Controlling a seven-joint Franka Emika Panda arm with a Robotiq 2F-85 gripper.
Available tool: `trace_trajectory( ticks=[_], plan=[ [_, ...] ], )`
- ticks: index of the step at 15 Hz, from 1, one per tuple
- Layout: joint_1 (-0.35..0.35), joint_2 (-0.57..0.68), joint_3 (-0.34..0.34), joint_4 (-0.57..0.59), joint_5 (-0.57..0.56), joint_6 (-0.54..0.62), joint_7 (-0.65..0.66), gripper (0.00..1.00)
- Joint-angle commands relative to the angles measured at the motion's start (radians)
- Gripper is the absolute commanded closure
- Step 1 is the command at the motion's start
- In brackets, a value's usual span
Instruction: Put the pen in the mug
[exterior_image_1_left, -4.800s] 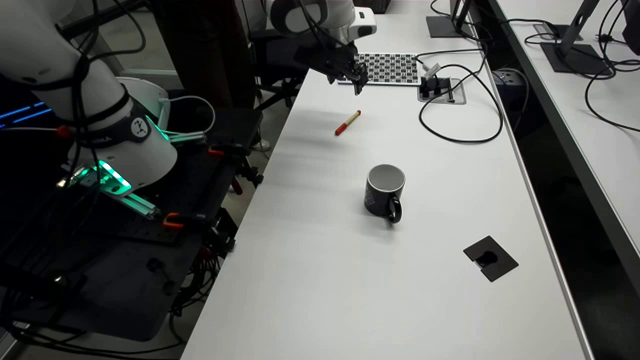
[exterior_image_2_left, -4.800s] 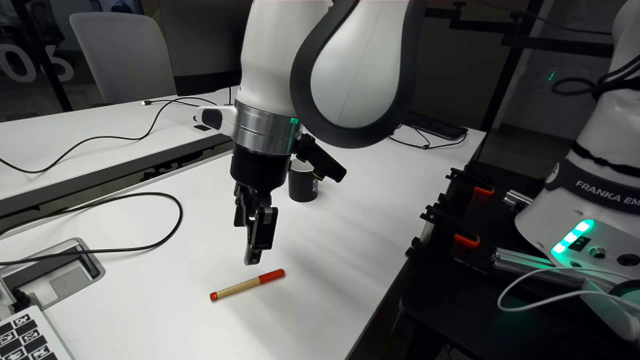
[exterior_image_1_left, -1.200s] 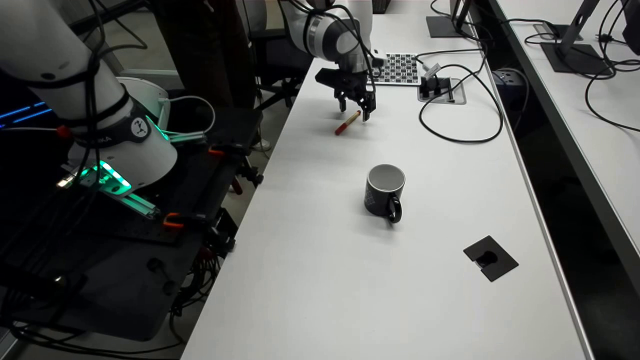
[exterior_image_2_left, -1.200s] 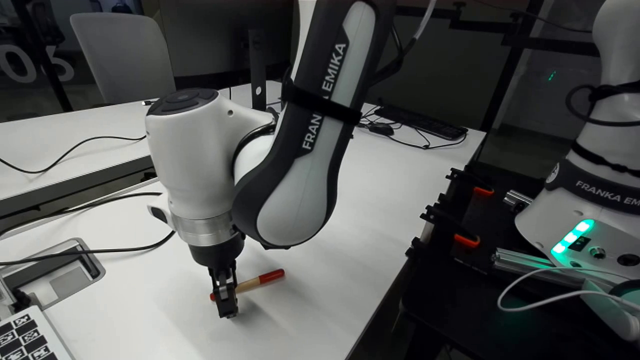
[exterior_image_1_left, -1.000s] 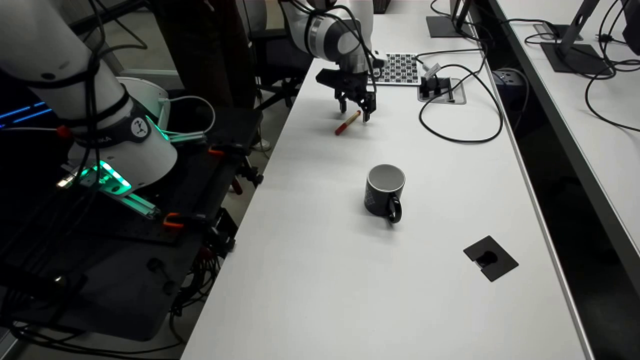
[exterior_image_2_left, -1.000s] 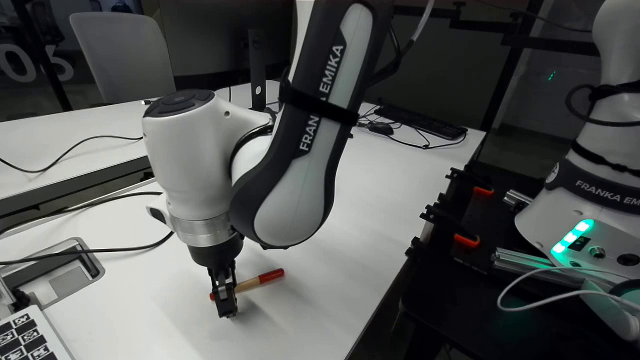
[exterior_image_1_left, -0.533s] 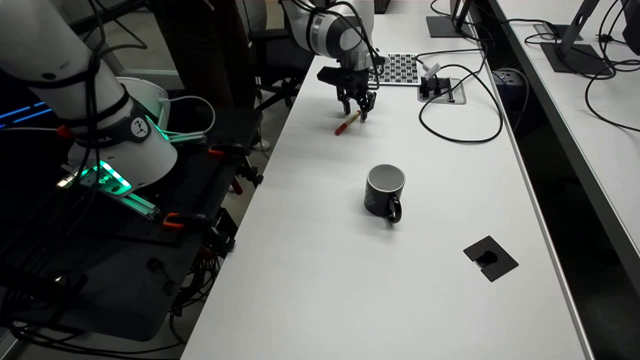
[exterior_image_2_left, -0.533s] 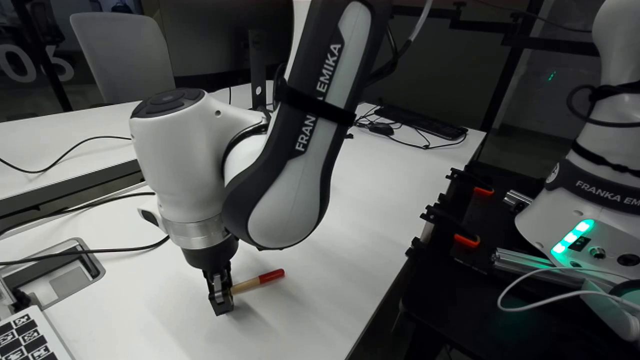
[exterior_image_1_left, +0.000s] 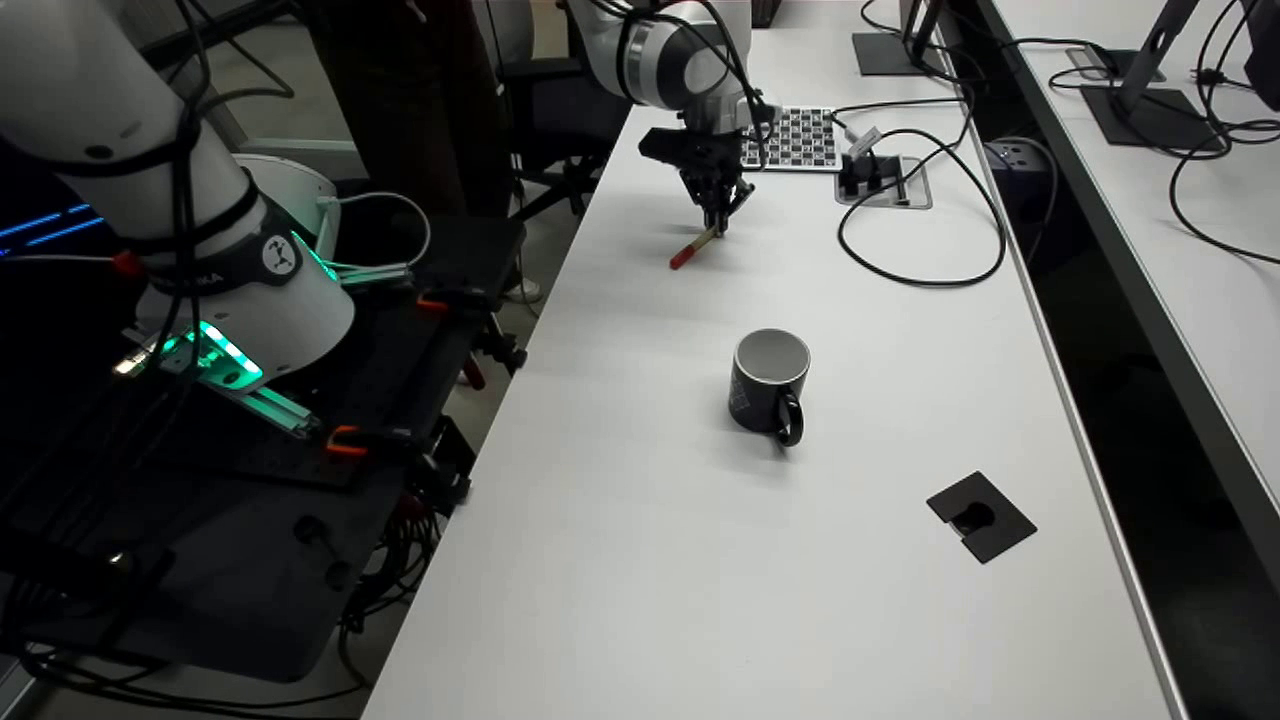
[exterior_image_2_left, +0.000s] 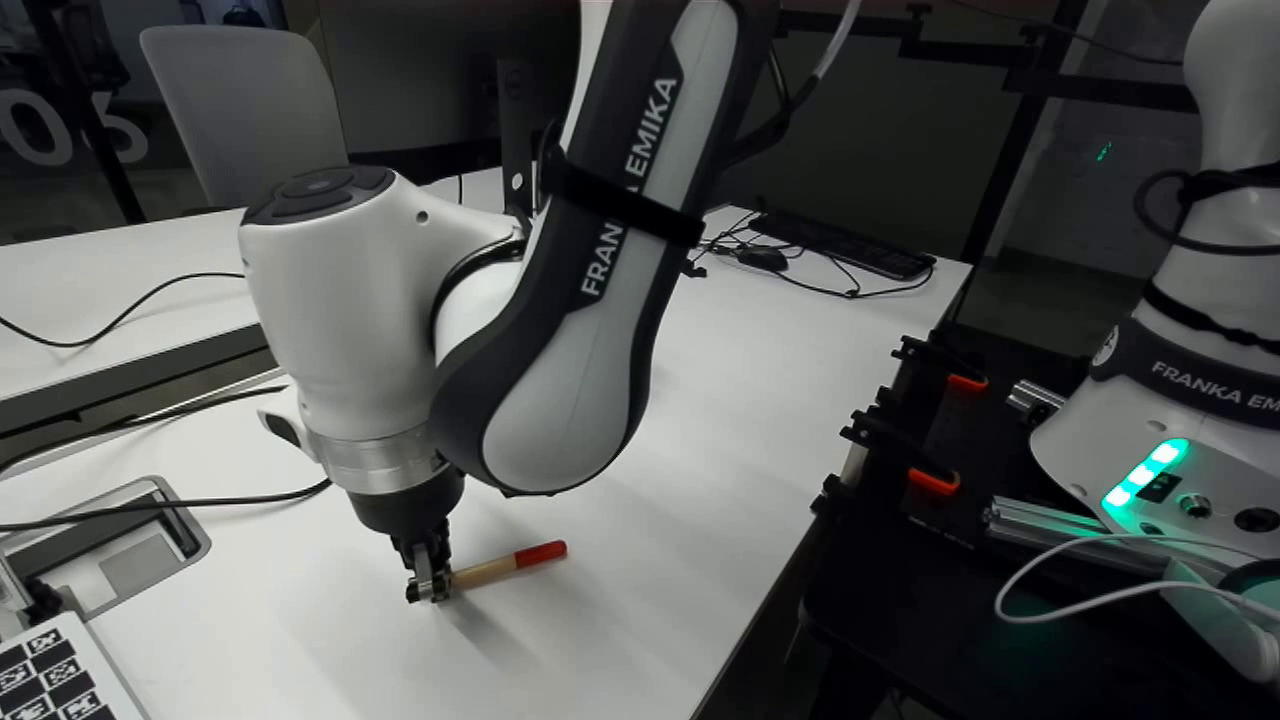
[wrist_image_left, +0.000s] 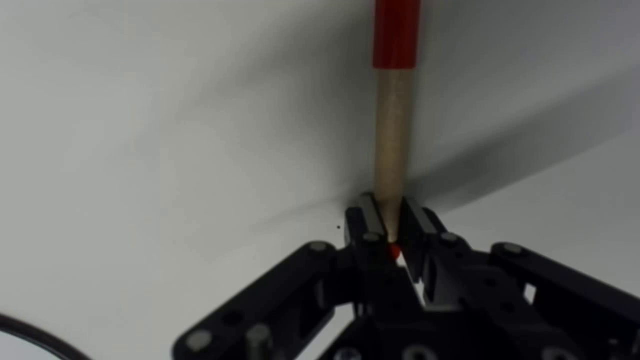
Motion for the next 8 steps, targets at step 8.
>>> trace_trajectory(
  ticks=[8],
  plan=[
    [0.019,-0.017,-0.031,-0.023,-0.046,0.037,0.072,0.96]
  ],
)
